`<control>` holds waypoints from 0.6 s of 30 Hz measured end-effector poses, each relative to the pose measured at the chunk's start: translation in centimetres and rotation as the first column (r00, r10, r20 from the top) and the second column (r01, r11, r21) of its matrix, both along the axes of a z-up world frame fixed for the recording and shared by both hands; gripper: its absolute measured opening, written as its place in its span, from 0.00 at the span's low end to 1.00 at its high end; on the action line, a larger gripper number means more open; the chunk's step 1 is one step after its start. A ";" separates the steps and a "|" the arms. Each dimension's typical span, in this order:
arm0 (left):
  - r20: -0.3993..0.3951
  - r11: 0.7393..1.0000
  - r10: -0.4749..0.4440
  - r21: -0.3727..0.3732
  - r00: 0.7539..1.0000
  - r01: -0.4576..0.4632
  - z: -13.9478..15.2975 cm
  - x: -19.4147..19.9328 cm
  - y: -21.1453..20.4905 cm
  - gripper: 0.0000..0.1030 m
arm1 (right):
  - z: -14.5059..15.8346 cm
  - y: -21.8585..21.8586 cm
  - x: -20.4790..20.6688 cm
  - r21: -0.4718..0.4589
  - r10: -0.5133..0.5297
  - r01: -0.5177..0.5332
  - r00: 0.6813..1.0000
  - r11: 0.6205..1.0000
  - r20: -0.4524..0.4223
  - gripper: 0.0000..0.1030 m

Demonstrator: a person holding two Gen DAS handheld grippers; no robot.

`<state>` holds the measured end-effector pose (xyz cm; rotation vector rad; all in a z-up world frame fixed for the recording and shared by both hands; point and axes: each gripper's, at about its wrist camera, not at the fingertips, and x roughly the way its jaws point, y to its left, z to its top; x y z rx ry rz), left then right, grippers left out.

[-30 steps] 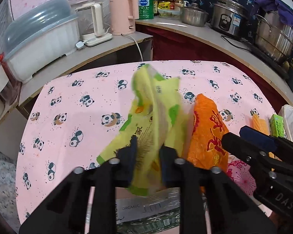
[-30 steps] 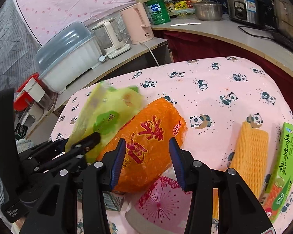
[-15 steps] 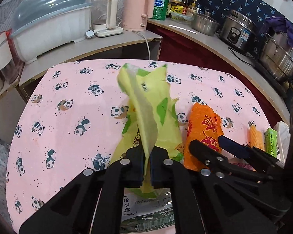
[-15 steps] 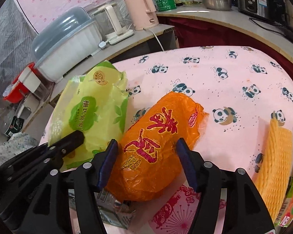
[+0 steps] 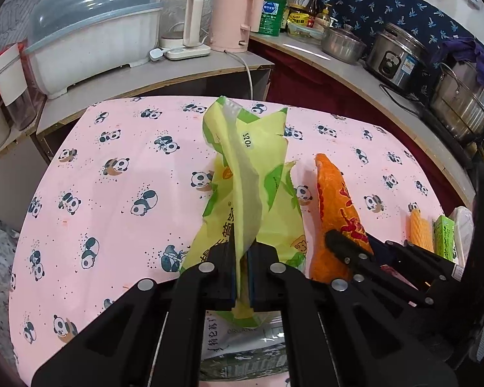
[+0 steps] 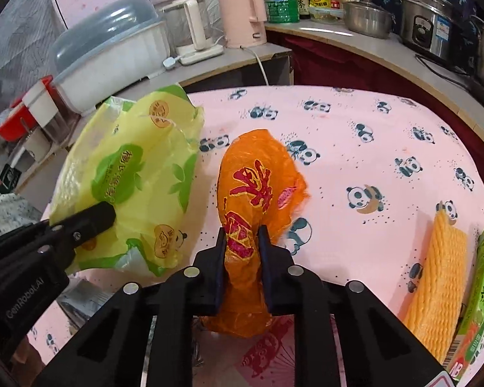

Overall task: Collect trash
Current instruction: 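Grasp the yellow-green snack bag with the left tool while the right tool grasps the orange printed bag, then carry the yellow-green bag and orange bag over the trash bin with both tools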

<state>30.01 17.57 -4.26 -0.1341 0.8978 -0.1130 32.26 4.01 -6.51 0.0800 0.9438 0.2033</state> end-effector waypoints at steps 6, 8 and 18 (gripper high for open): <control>0.032 1.000 -0.019 -0.007 0.999 0.019 2.0 -1.1 -1.5 0.04 | 2.9 -1.3 -1.1 0.026 -0.019 0.018 0.998 0.999 0.053 0.17; 0.045 1.000 -0.028 -0.006 0.999 0.028 2.9 -1.6 -2.4 0.04 | 4.2 -2.2 -1.8 0.038 -0.033 0.030 0.997 0.999 0.076 0.17; 0.092 0.993 -0.115 0.008 0.989 0.115 6.2 -4.4 -9.2 0.04 | 8.8 -9.3 -6.2 0.090 -0.129 0.116 0.979 0.989 0.156 0.17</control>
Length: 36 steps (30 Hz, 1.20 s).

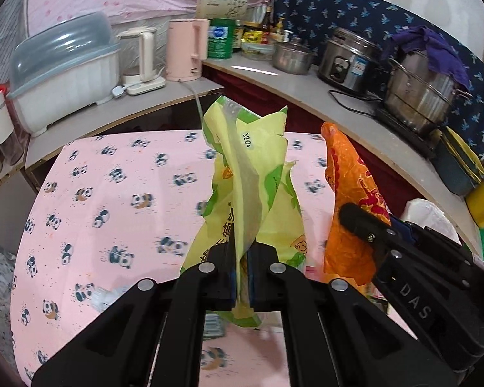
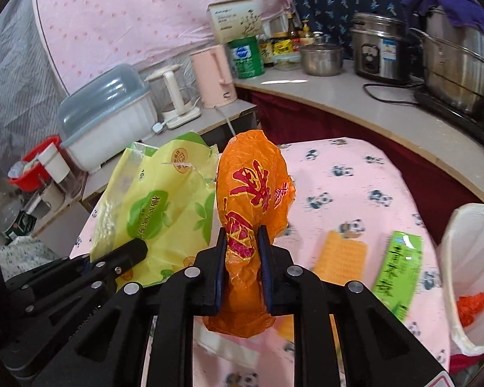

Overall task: Collect trash
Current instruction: 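Carry the yellow-green bag and orange bag over the trash bin with both tools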

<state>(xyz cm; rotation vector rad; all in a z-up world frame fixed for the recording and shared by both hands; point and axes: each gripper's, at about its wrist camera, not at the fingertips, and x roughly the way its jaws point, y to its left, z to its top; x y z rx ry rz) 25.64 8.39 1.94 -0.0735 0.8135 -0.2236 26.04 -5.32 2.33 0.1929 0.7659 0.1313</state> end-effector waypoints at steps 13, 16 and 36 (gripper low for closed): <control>0.011 0.976 -0.213 0.041 0.977 0.212 1.3 -4.3 -14.2 0.04 | 1.8 -13.8 -8.5 0.043 -0.214 0.212 0.976 0.976 0.050 0.17; 0.001 0.963 -0.266 0.046 0.964 0.265 1.0 -5.3 -17.6 0.04 | 1.7 -17.2 -10.5 0.042 -0.272 0.270 0.961 0.962 0.054 0.17; -0.070 0.873 -0.473 0.097 0.878 0.478 -2.2 -8.3 -33.2 0.04 | -1.8 -30.3 -17.0 0.087 -0.478 0.475 0.878 0.875 0.014 0.17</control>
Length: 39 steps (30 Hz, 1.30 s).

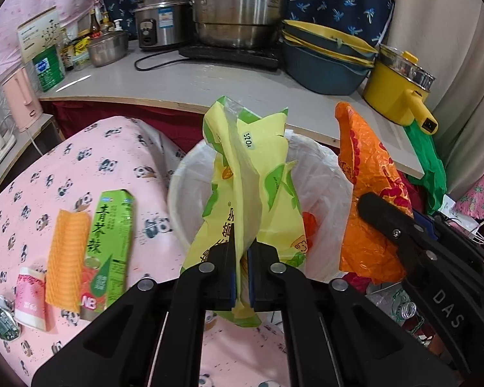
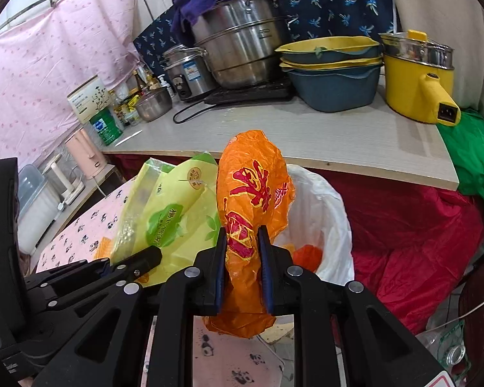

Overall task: Collect trash
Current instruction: 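Carry the yellow-green bag and orange bag over the trash bin with both tools, then open the left tool dropping the yellow-green bag while the right tool drops the orange bag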

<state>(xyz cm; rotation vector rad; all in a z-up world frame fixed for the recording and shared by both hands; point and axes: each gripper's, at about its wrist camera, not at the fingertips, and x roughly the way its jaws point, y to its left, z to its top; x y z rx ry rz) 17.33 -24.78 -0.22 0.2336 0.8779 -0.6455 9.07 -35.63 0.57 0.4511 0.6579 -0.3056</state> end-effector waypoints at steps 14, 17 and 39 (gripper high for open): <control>0.050 0.999 -0.001 0.034 0.999 0.000 -1.3 0.2 -2.5 0.41 | -1.9 -2.4 -0.1 0.031 -0.034 0.034 0.999 0.999 -0.013 0.18; 0.052 0.999 0.016 0.029 0.999 -0.018 -1.3 0.5 -2.0 0.44 | -1.9 -2.4 0.2 0.032 -0.032 0.033 0.999 0.999 -0.011 0.18; 0.073 0.991 0.135 -0.011 0.988 -0.135 -0.4 1.6 3.5 0.62 | -1.7 -0.3 4.3 -0.003 0.023 -0.023 1.000 1.000 -0.009 0.41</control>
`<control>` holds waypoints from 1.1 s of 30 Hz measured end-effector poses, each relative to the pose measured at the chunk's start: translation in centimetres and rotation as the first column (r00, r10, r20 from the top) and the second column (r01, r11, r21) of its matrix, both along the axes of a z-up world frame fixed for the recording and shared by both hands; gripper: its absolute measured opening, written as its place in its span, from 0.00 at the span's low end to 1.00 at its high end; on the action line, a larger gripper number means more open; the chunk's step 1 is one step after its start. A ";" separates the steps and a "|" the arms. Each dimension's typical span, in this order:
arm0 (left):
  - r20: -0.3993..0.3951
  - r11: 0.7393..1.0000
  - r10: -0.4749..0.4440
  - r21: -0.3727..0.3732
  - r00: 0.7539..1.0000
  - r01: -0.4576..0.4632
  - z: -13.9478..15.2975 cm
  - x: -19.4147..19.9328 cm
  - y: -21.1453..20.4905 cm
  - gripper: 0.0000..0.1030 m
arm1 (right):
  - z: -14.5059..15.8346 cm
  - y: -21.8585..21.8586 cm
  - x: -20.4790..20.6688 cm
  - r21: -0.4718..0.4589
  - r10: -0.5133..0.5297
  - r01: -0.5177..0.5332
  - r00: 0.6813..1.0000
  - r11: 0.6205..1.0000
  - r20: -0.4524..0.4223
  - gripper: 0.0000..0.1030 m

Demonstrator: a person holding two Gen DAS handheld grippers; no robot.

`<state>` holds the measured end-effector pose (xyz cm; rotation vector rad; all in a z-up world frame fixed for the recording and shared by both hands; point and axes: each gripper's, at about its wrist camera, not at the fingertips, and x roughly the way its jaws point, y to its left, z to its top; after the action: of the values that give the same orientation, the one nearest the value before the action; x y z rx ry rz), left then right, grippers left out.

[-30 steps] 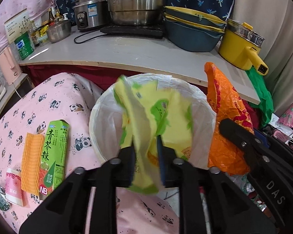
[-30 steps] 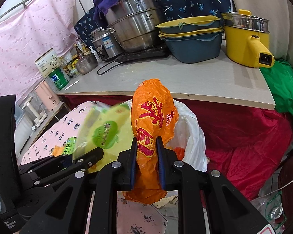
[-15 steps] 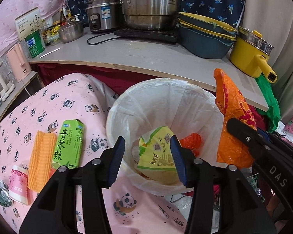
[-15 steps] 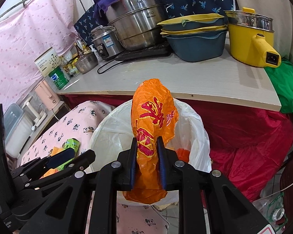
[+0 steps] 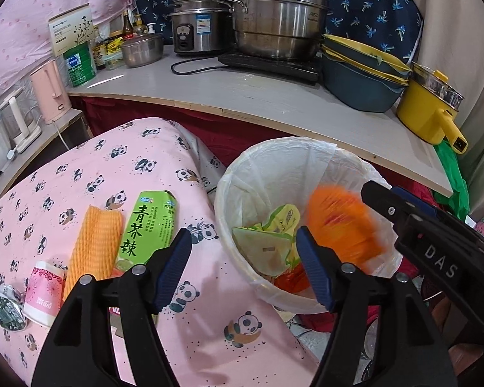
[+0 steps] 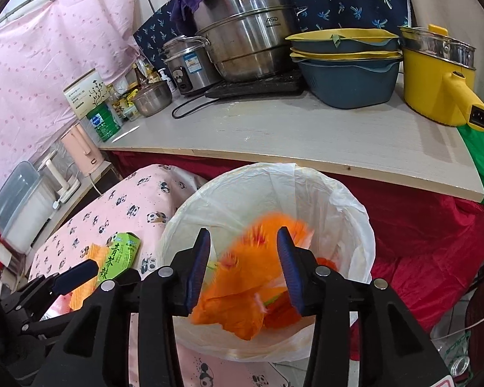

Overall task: Collect trash
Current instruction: 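Open the left tool dropping the yellow-green bag while the right tool drops the orange bag, then move both tools back over the remaining trash on the table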

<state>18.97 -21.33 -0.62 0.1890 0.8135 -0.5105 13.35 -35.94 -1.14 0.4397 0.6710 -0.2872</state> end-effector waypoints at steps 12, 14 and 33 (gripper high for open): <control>0.007 0.999 0.045 -0.015 0.999 -0.045 0.8 -0.7 2.4 0.62 | 1.7 2.4 -1.0 -0.012 0.036 -0.036 0.999 0.999 0.023 0.43; 0.013 0.999 0.054 -0.008 0.998 -0.054 0.8 -1.0 2.9 0.62 | 1.9 2.9 -1.2 -0.010 0.045 -0.045 0.999 0.999 0.027 0.43; -0.004 0.983 0.184 -0.017 0.983 -0.184 0.3 -1.5 11.8 0.63 | 1.7 11.2 -0.8 -0.010 0.189 -0.189 0.982 0.982 0.001 0.45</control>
<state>17.45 -9.54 -0.32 0.0954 0.8194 -0.3435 12.59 -24.75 0.57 0.3635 0.7044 -0.1101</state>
